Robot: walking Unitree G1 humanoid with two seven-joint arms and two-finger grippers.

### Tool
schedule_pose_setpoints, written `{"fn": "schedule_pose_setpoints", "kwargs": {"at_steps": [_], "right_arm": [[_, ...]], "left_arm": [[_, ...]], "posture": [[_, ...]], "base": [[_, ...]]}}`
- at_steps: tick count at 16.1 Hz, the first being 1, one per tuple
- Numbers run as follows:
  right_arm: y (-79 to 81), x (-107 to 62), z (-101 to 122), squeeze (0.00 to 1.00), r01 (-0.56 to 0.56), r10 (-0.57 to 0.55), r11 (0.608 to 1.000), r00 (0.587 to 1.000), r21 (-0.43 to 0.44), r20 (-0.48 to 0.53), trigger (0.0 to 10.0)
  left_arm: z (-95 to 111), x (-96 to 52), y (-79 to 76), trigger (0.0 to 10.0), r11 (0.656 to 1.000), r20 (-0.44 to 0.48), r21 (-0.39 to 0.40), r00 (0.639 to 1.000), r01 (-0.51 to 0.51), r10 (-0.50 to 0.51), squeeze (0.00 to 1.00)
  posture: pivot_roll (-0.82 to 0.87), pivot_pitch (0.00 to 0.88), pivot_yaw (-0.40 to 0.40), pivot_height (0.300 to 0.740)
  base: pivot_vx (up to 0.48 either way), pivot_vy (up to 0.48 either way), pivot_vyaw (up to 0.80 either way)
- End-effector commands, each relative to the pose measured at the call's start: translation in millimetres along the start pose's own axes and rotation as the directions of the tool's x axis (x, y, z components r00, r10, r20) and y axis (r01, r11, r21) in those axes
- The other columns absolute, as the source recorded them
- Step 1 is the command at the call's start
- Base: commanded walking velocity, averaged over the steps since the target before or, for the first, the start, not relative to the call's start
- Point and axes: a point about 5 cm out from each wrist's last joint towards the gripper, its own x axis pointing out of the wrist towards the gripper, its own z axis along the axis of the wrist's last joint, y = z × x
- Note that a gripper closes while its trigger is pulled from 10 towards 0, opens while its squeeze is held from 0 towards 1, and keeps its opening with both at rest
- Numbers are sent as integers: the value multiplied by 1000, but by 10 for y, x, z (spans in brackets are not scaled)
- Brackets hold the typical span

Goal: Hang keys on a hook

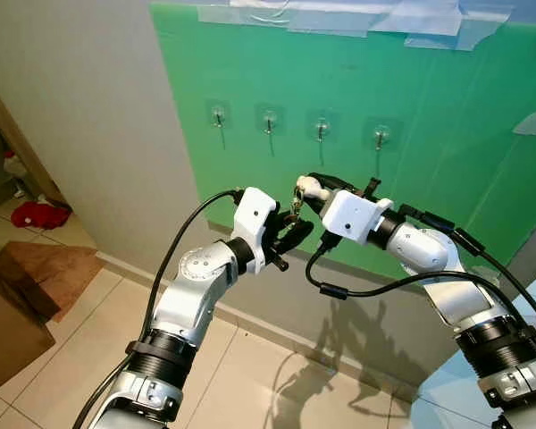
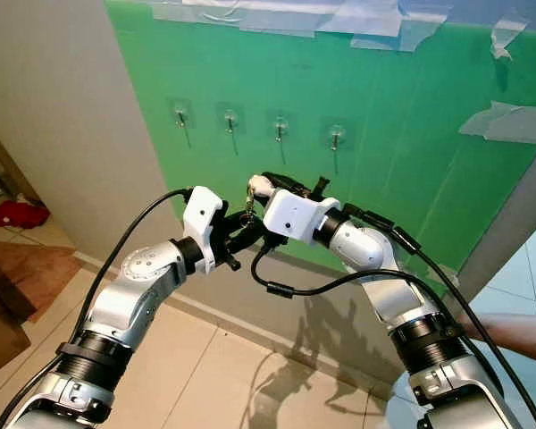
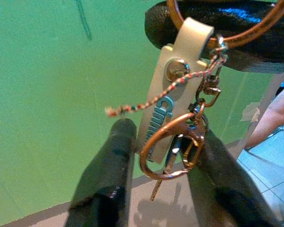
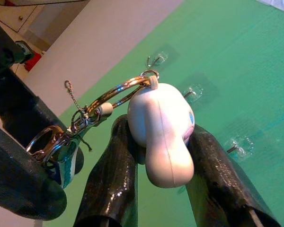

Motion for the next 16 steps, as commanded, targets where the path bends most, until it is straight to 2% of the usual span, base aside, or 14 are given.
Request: {"fn": "schedule_pose_setpoints", "kwargs": {"at_steps": [1,5,6,7,11,13,16], "right_arm": [[-35,-18,36,0,10,-10,1000,1000,3,14,0],[-17,-36,20,0,11,-11,1000,1000,28,1,0],[-11,-39,8,0,21,-21,998,1000,59,-5,0],[-3,-43,-29,0,52,-48,988,998,145,-28,0],[11,-61,-132,0,129,-109,954,990,270,-88,0],[60,-93,-212,0,130,-101,959,987,253,-126,0],[240,-200,-409,0,48,-26,993,978,106,-207,0]], "left_arm": [[68,-7,-8,0,1000,31,17,999,19,-19,0],[122,-13,-7,0,1000,59,8,998,19,-20,0],[142,-17,6,0,1000,69,0,997,15,-15,0],[187,-23,35,0,1000,93,-25,996,2,1,0],[268,-48,66,0,999,121,-36,993,0,5,0],[291,-55,61,0,999,129,-37,992,6,-1,0],[304,-63,52,0,999,131,-38,991,11,-6,0]], "posture": [[-111,0,74,740],[-112,0,74,740],[-112,0,74,740],[-112,0,74,740],[-109,0,75,740],[-108,0,77,740],[-105,0,77,740]], "base": [[0,0,0],[0,0,0],[0,0,0],[0,0,0],[0,0,0],[0,0,0],[0,0,0]]}}
